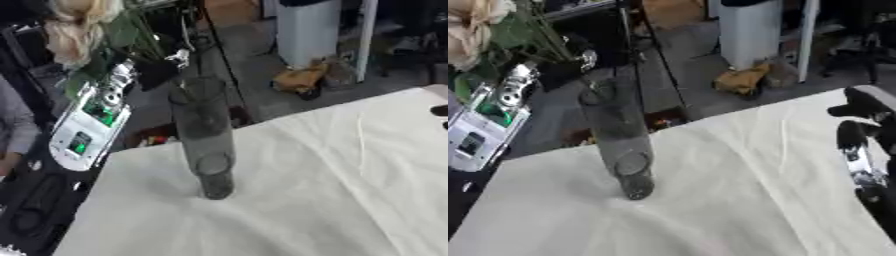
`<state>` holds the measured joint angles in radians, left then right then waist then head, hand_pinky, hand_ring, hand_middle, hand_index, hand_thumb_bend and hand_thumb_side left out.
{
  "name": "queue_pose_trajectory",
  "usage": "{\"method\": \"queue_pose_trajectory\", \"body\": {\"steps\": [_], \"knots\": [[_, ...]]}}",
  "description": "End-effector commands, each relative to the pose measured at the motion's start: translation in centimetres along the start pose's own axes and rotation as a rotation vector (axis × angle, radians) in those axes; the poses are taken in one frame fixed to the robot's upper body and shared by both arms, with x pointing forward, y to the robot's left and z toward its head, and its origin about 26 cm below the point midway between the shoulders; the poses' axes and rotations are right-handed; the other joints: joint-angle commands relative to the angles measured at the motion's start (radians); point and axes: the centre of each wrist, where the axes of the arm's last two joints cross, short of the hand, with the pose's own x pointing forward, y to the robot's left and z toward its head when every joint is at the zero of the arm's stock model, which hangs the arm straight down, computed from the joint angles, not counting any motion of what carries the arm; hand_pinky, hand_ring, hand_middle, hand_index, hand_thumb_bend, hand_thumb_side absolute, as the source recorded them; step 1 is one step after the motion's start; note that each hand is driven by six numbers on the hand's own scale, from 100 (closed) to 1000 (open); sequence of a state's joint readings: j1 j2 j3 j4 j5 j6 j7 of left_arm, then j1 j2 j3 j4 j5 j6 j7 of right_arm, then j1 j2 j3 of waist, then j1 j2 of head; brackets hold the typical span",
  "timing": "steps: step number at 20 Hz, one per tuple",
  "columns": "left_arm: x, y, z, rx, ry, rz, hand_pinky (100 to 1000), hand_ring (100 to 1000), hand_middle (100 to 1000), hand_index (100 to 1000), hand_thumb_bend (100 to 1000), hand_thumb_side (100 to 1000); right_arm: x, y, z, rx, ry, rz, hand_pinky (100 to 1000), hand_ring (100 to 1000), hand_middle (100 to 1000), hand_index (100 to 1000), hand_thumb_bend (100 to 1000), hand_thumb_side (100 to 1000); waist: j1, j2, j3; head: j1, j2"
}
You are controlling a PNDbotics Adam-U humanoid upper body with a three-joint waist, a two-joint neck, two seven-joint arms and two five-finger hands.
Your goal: Arrange flowers into the vase.
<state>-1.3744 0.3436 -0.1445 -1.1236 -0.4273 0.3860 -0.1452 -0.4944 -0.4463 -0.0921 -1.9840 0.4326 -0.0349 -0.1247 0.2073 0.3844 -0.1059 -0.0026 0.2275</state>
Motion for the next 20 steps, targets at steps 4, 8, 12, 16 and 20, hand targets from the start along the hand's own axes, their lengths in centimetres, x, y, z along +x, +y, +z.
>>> {"method": "queue_pose_trajectory", "body": {"steps": [4,8,12,16,20], "knots": [[0.5,1.92,0.09,-0.022,-0.031,-0.056,918,949,905,969,100,665,0.41,-0.65,-0.43,-0.018,-0.025,0.007,789,945,734,953,157,1000,-0.006,-0.03,-0.001,0.0,0.0],[0.46,1.96,0.08,-0.055,-0.04,-0.07,948,975,934,1000,100,681,0.42,-0.62,-0.42,-0.018,-0.026,0.006,789,946,734,952,157,1000,-0.003,-0.03,-0.001,0.0,0.0],[0.38,2.1,0.07,-0.096,-0.045,-0.085,969,995,957,1000,100,704,0.39,-0.61,-0.37,-0.016,-0.024,0.006,789,946,733,952,156,1000,0.0,-0.032,0.0,-0.001,0.0],[0.21,2.16,0.05,-0.151,-0.051,-0.091,991,1000,976,1000,100,741,0.38,-0.59,-0.33,-0.015,-0.024,0.007,789,946,733,952,156,1000,0.002,-0.035,0.002,-0.001,0.0],[-0.01,2.64,0.08,-0.182,-0.053,-0.101,1000,1000,994,1000,100,787,0.33,-0.57,-0.24,-0.015,-0.02,0.008,789,946,733,952,156,1000,0.004,-0.039,0.006,-0.003,0.003]]}}
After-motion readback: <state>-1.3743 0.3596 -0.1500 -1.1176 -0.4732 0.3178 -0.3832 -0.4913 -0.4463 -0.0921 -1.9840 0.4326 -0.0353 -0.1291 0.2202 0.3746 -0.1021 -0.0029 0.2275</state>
